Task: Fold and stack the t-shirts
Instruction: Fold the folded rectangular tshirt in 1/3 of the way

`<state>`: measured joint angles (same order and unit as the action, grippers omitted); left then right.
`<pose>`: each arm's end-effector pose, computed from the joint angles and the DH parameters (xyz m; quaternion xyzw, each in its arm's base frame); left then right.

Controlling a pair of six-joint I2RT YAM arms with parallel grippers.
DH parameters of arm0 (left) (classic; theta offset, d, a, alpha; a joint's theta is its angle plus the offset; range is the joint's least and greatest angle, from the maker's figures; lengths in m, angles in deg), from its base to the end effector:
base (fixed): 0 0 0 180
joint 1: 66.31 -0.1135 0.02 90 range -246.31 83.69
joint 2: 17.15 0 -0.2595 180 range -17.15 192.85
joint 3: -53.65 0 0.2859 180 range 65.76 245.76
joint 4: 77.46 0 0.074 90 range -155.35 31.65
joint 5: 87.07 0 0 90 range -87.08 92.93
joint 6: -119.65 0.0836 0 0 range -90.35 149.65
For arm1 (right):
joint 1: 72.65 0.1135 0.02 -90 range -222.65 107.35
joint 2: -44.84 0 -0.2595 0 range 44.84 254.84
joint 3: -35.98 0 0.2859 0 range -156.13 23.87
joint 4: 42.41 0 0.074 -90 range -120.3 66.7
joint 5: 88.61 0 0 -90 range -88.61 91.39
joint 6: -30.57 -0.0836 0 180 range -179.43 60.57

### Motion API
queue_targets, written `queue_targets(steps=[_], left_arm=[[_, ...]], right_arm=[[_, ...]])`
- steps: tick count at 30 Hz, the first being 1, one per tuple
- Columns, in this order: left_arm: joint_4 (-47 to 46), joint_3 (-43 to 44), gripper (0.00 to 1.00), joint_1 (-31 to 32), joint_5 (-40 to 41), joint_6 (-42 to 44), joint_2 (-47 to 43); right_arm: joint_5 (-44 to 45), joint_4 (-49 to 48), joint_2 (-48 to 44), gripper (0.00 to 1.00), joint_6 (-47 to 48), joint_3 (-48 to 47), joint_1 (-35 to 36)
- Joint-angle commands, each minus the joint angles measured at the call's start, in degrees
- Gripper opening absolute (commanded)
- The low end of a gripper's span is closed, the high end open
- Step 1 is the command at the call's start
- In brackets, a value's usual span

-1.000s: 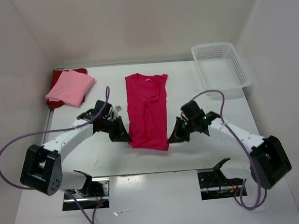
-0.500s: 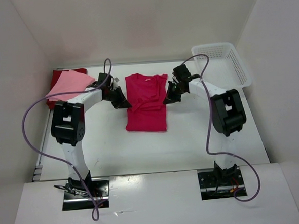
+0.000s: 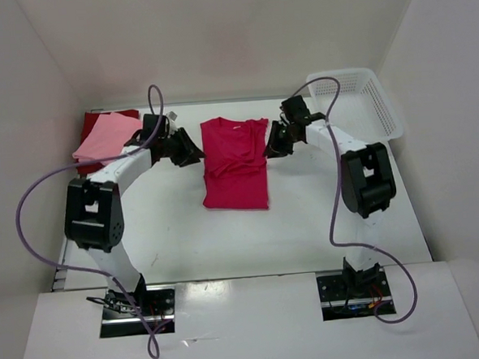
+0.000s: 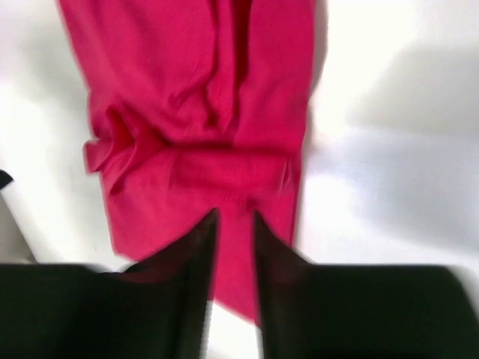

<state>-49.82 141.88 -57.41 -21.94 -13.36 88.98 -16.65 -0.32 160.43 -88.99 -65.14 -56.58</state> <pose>0.4580 -0.1073 0.1680 -0.1872 0.8881 -0.3409 0.2449 0.4670 0.1615 0.1480 0.0663 0.9446 0.2486 0.2037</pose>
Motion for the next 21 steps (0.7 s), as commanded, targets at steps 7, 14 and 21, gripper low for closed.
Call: queue_targets(steps=[7,14,21], left_arm=[[-12.79,-17.13,0.36,10.95,-3.35,-5.86,-5.06],[-13.42,-22.67,0.36,11.48,-1.50,-4.81,-3.82],[-14.56,-28.13,0.36,11.48,-0.89,-4.81,-5.76]], right_arm=[[-1.37,-3.61,-5.74,0.00,-1.38,7.81,9.31],[-1.38,-4.84,2.53,0.00,-2.43,0.95,13.54],[4.06,-8.52,5.79,0.00,-3.66,0.85,15.91]])
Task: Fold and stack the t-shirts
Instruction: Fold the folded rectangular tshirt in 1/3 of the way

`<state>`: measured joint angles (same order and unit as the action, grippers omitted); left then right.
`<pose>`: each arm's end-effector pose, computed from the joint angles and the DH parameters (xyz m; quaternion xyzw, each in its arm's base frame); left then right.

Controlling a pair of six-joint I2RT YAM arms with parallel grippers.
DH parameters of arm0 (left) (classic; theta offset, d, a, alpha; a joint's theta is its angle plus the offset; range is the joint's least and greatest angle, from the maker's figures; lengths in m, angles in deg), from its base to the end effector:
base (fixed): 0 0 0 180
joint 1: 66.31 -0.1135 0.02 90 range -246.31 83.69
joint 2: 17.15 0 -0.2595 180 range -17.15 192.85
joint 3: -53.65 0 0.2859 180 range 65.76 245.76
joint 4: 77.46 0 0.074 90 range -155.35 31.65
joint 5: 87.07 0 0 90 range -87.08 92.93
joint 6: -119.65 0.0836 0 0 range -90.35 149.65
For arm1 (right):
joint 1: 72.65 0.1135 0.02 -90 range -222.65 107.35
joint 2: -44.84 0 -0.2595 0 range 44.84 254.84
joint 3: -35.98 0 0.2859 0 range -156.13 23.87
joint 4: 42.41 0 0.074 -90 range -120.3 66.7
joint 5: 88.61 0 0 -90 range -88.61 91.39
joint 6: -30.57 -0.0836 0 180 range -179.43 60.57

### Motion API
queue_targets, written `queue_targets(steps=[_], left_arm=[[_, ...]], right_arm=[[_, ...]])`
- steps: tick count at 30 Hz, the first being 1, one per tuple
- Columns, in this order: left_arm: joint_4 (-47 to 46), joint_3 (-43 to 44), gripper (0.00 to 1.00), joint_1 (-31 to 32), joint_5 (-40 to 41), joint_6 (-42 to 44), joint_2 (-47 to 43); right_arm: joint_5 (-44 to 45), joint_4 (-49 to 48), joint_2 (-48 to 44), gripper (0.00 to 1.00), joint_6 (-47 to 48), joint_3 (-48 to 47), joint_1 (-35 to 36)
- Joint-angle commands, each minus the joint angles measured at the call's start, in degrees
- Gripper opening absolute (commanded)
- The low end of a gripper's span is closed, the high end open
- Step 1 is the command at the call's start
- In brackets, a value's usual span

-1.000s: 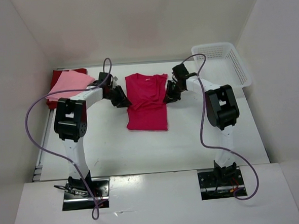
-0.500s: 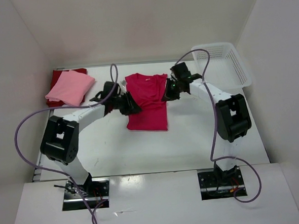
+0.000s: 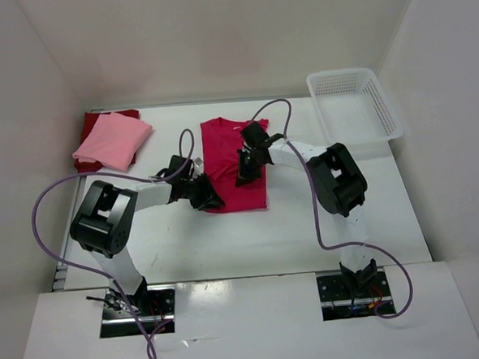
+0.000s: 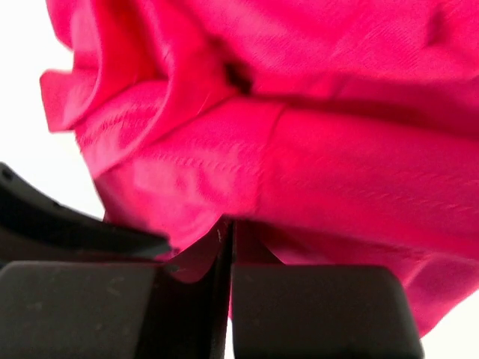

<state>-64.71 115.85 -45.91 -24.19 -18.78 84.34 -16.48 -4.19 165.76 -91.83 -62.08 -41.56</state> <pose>0.3469 -0.1697 0.0697 -0.1486 0.9104 -0.3616 0.1355 0.4073 0.2755 0.0906 -0.0278 0.9570 0.2577 0.1306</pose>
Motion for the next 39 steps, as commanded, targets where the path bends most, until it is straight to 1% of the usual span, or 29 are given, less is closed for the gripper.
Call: queue_targets(steps=[1,5,6,7,8,10,11,13,14,15,16,18,19,22,24,25,28,33,35,36,39], left_arm=[[0.32,-2.10,0.36,-0.01,1.36,0.61,-1.82],[0.84,-2.71,0.36,-0.01,1.36,1.14,-2.35],[0.85,-2.71,0.36,-0.01,1.36,1.14,-2.35],[0.85,-2.71,0.36,-0.01,1.36,1.14,-2.35],[1.63,-2.71,0.36,-0.01,1.36,1.14,-3.05],[2.25,-2.10,0.37,-0.01,1.36,1.14,-3.66],[2.95,-2.10,0.37,-0.01,1.36,1.14,-4.45],[3.65,-0.61,0.37,-0.01,1.36,1.14,-6.04],[4.18,-0.60,0.39,-0.01,1.36,1.14,-6.65],[4.19,0.01,0.39,-0.01,1.97,1.14,-7.70],[4.19,0.01,0.39,-0.01,1.98,1.14,-8.24],[4.19,0.54,0.40,-0.01,2.59,1.14,-8.85],[4.19,0.54,0.40,-0.01,2.59,1.14,-8.86],[4.19,2.73,0.42,-0.01,2.59,1.14,-8.86],[4.19,4.57,0.43,-0.01,2.59,1.14,-6.32],[4.19,7.02,0.43,-0.01,1.81,1.14,-5.18],[4.72,10.98,0.43,-0.01,1.19,1.67,0.70],[4.11,16.96,0.43,-0.01,1.71,2.19,7.22],[4.10,18.99,0.39,-0.01,4.33,2.19,9.42],[4.10,21.09,0.35,-0.53,5.22,2.89,10.90],[3.58,23.73,0.23,-1.24,5.84,2.90,13.37]], right_arm=[[6.76,-6.05,0.45,0.00,-1.52,-0.55,0.90],[17.41,-12.91,0.45,0.00,-2.58,0.61,0.90],[19.43,-15.27,0.45,0.00,-3.19,-1.39,0.90],[23.54,-16.17,0.45,0.00,-3.19,-2.72,0.90],[25.06,-16.70,0.98,0.00,-3.19,-4.38,0.90],[28.92,-16.70,2.38,0.00,-3.19,-10.88,0.29],[30.16,-15.83,2.39,0.00,-3.71,-14.91,0.29],[30.96,-15.03,2.39,0.00,-3.72,-17.75,-0.24],[30.09,-13.12,1.26,0.00,-3.20,-19.24,-0.24],[29.30,-12.14,0.46,0.00,-3.19,-19.25,-0.24],[26.16,-11.26,-0.50,0.00,-3.19,-19.25,-0.24],[21.41,-10.65,-4.72,0.00,-3.19,-13.39,-0.24],[17.38,-10.64,-6.30,0.00,-4.06,-8.06,-0.24],[12.79,-10.56,-11.14,0.01,-4.69,1.01,-0.24],[12.16,-10.03,-13.69,0.01,-5.21,4.55,-0.24],[11.20,-10.02,-14.57,0.01,-5.21,7.61,-0.24],[9.08,-9.50,-16.50,0.01,-5.74,11.93,-0.24],[5.30,-11.34,-17.83,0.01,-6.27,16.60,0.29],[3.90,-10.47,-17.31,0.01,-5.75,17.13,0.29],[3.89,-10.46,-17.30,0.01,-5.74,17.13,0.29],[3.89,-10.46,-17.30,0.00,-5.21,18.72,0.29]])
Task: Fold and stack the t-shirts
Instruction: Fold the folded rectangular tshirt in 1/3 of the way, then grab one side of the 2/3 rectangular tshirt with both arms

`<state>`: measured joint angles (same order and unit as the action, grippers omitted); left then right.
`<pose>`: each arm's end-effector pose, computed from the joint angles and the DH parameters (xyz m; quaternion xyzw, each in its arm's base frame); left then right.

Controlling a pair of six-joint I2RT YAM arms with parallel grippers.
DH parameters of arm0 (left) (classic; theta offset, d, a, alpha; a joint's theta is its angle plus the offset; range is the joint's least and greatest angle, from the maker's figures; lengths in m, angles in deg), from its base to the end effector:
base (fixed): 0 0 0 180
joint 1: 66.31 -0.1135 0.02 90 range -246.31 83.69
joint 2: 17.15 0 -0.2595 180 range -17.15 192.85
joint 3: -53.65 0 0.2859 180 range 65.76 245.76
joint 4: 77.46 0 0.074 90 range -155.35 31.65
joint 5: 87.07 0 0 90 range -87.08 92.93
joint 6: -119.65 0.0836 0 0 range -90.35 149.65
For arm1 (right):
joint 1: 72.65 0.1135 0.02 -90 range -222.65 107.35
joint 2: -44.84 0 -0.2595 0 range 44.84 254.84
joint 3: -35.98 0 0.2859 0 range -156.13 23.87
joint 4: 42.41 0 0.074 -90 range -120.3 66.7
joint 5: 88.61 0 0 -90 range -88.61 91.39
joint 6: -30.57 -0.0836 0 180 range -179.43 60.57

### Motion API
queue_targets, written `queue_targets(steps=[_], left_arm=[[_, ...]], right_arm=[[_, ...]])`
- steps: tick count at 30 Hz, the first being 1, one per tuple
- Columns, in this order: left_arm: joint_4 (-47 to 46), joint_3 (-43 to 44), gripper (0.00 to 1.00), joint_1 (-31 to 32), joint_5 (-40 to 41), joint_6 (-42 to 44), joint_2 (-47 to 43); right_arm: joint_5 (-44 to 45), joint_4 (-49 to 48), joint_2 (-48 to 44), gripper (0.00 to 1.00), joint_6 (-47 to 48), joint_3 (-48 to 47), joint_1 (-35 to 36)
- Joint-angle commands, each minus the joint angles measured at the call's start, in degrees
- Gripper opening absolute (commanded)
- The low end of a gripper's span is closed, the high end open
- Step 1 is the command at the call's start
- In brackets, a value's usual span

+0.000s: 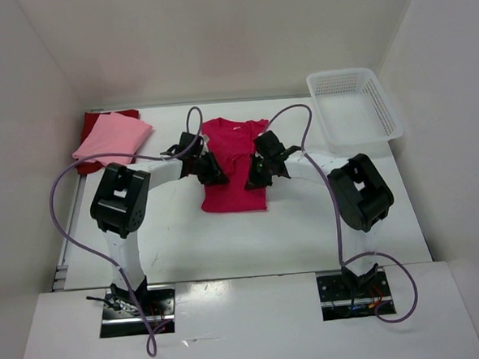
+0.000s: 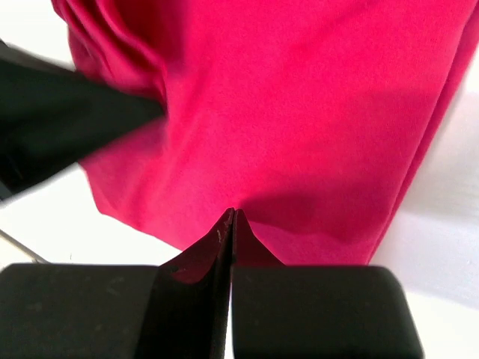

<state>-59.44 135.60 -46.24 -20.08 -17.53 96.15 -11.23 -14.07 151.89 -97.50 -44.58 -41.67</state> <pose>0.4256 -0.1903 0.0885 -0.1481 0.9096 -0.3441 0.1797 0.3692 0.2430 0.1069 0.0254 0.9477 0.2565 0.1880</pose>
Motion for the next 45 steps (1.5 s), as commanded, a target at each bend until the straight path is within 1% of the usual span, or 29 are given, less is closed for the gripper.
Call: queue_targets(steps=[1,3,7,9,11,12,14,15,18,20,22,23,26,27,28,30,31,32,33,34,36,39,40,42,45], left_arm=[[-1.69,4.68,0.18,-1.61,1.73,1.65,1.58],[-1.69,5.91,0.14,-2.14,2.96,1.65,2.28],[-5.03,6.53,0.14,-2.76,3.58,-0.89,2.28],[-6.70,7.15,0.19,-3.38,4.37,-2.47,1.75],[-8.10,7.68,0.22,-5.65,4.99,-3.70,1.75],[-8.63,8.89,0.25,-6.36,6.55,-4.23,1.75],[-8.64,10.92,0.28,-8.81,8.67,-4.77,2.45],[-6.90,12.06,0.30,-9.70,9.64,-4.77,2.46],[-6.88,12.86,0.33,-13.65,9.65,-5.47,1.15],[-7.40,9.62,0.34,-15.59,10.17,-5.47,-2.45],[-7.93,7.33,0.34,-15.59,8.16,-3.99,-5.09],[-7.93,4.28,0.34,-15.07,7.02,-3.97,-7.80],[-7.93,-1.27,0.34,-12.18,3.32,-2.66,-13.61],[-7.41,-5.03,0.34,-9.38,2.53,-2.66,-14.93],[-6.28,-6.81,0.37,-7.96,1.83,-1.26,-17.38],[-4.60,-9.98,0.41,-5.06,1.82,0.33,-19.24],[-4.59,-11.56,0.43,-5.05,1.30,0.94,-20.64],[-3.55,-14.36,0.47,-5.05,0.69,2.43,-20.66],[-2.50,-15.08,0.48,-5.05,0.68,3.49,-21.27],[-1.18,-15.61,0.48,-5.05,1.81,4.63,-21.27],[0.42,-17.28,0.52,-5.05,3.32,7.09,-20.58],[1.65,-19.38,0.52,-5.05,3.32,7.19,-17.24],[1.65,-20.18,0.52,-5.05,3.32,6.67,-17.23],[1.65,-22.28,0.52,-5.05,5.16,4.65,-16.62],[0.77,-24.31,0.52,-6.27,5.16,3.41,-18.01]], right_arm=[[-1.35,-0.58,-3.42,0.00,0.45,1.21,0.39],[-1.35,-0.58,-2.73,0.00,0.97,1.82,0.39],[-1.35,0.82,0.18,0.00,2.12,3.05,0.39],[-0.65,0.82,0.18,0.00,2.12,3.93,0.39],[-0.65,0.82,0.70,0.00,2.12,5.16,0.39],[-0.65,0.82,0.71,0.00,2.12,5.16,0.39],[-0.65,0.82,0.10,0.00,2.12,5.69,0.39],[-0.65,0.82,0.09,0.00,2.12,5.69,0.39],[-0.65,0.82,-0.96,0.00,2.12,5.17,0.39],[-0.65,1.35,-2.27,0.00,2.12,5.16,0.39],[-1.17,1.88,-3.06,0.00,2.12,4.55,0.39],[-1.18,2.40,-4.20,0.00,1.59,4.55,0.39],[-0.65,2.93,-7.27,0.00,0.97,4.55,0.39],[-0.65,3.45,-8.16,0.00,0.45,4.55,0.39],[-0.65,3.46,-9.73,0.04,-0.34,4.55,-0.13],[-0.65,3.46,-11.23,0.10,-0.95,6.65,-0.13],[-0.65,3.46,-11.77,0.17,-1.66,7.27,-0.13],[-0.65,3.46,-12.29,0.21,-1.66,8.67,-0.13],[-0.13,3.46,-13.17,0.25,-2.36,9.64,-0.65],[-0.12,3.46,-13.18,0.28,-2.89,10.52,-0.66],[-0.12,2.93,-14.06,0.31,-3.68,13.23,-0.66],[-0.12,0.48,-13.27,0.31,-4.30,15.62,-1.19],[0.49,0.47,-12.57,0.25,-4.30,15.62,-1.19],[1.36,0.47,-10.38,0.19,-4.30,16.15,-1.19],[2.60,0.47,-11.58,0.19,-4.82,16.15,-1.19]])
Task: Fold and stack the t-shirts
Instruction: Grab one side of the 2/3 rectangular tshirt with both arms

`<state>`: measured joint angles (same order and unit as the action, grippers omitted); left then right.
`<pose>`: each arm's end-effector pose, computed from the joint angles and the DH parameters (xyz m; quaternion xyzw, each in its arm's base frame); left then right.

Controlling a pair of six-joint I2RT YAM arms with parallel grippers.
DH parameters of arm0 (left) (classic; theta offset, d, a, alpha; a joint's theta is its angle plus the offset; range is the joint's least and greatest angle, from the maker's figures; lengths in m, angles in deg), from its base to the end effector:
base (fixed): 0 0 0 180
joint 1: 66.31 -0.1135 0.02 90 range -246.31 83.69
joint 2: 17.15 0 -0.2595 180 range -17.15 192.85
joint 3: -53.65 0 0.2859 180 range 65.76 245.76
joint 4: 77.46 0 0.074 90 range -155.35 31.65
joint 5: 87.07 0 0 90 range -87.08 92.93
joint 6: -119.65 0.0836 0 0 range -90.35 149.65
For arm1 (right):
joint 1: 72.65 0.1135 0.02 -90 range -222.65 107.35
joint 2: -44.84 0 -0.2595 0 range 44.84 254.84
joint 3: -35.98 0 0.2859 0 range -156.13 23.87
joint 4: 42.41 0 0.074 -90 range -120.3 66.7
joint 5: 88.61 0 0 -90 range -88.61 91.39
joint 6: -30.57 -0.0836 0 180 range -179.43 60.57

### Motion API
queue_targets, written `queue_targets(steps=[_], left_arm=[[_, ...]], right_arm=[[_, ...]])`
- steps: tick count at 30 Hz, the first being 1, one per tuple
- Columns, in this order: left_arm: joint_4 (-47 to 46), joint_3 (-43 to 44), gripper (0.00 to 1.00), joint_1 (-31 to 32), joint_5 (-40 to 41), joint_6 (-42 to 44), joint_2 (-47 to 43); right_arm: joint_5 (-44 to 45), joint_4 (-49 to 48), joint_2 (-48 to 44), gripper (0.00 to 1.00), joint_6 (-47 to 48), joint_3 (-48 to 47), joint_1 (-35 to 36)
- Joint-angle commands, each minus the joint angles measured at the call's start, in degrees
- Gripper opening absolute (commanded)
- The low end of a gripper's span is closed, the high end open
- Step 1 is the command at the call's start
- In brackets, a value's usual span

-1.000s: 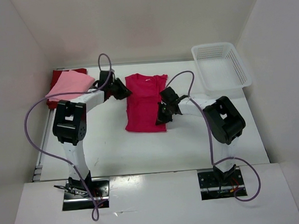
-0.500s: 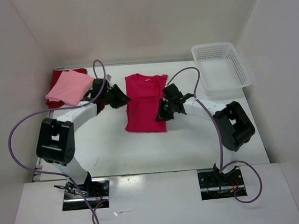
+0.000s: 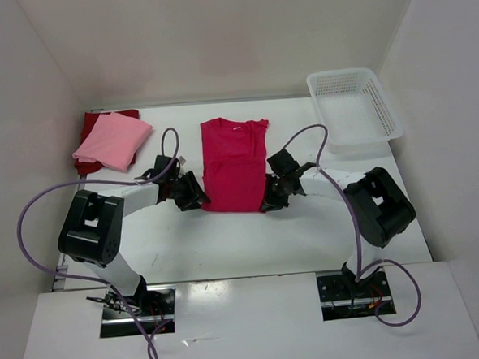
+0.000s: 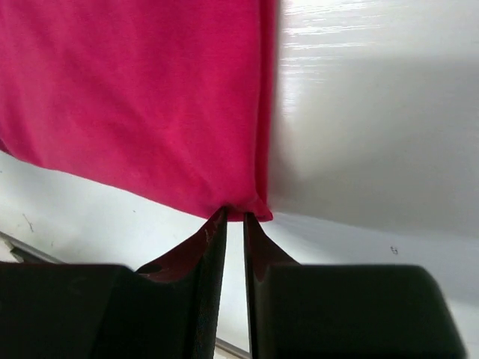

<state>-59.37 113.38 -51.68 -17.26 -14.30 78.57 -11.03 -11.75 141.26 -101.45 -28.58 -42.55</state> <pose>0.3475 -0.1205 0.0802 -0.1847 0.9197 -0.2939 0.1832 0.3056 0.1979 0.0824 0.0747 0.9631 0.2239 0.1290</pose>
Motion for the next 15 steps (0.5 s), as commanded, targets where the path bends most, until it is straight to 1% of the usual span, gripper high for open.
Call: queue_targets(steps=[1,2,3,6,8,10,12,13,15], left_arm=[[0.70,-2.61,0.54,-0.83,2.34,0.17,-0.97],[1.22,-2.62,0.56,-1.44,2.34,0.17,-0.98],[1.23,-2.62,0.57,-1.45,2.34,0.17,-1.67],[1.76,-3.75,0.57,-1.45,2.34,0.17,-3.43],[1.15,-4.28,0.58,-1.45,2.34,-0.35,-4.22],[0.61,-4.29,0.58,-1.45,2.34,-0.35,-4.23],[0.09,-3.76,0.58,-1.45,1.39,-0.35,-2.04],[-0.70,-3.15,0.57,-1.45,0.85,-0.88,-1.42],[-1.23,-3.14,0.49,-1.45,-0.03,-0.88,-0.02]], right_arm=[[2.41,-1.85,-1.93,0.21,-0.87,0.85,-0.31],[2.41,-1.24,-2.81,0.25,-0.87,0.85,-0.31],[3.19,-1.23,-3.69,0.36,-1.39,0.85,-0.84],[3.72,0.00,-6.68,0.51,-2.01,1.90,-0.84],[3.72,0.00,-7.91,0.54,-2.01,3.13,-1.36],[3.72,-0.53,-7.22,0.54,-2.01,3.66,-1.37],[3.20,-1.31,-5.02,0.54,-2.01,3.67,-1.89],[2.59,-1.84,-4.23,0.54,-1.49,3.67,-1.90],[1.88,-2.46,-1.51,0.50,-1.49,3.67,-1.90]])
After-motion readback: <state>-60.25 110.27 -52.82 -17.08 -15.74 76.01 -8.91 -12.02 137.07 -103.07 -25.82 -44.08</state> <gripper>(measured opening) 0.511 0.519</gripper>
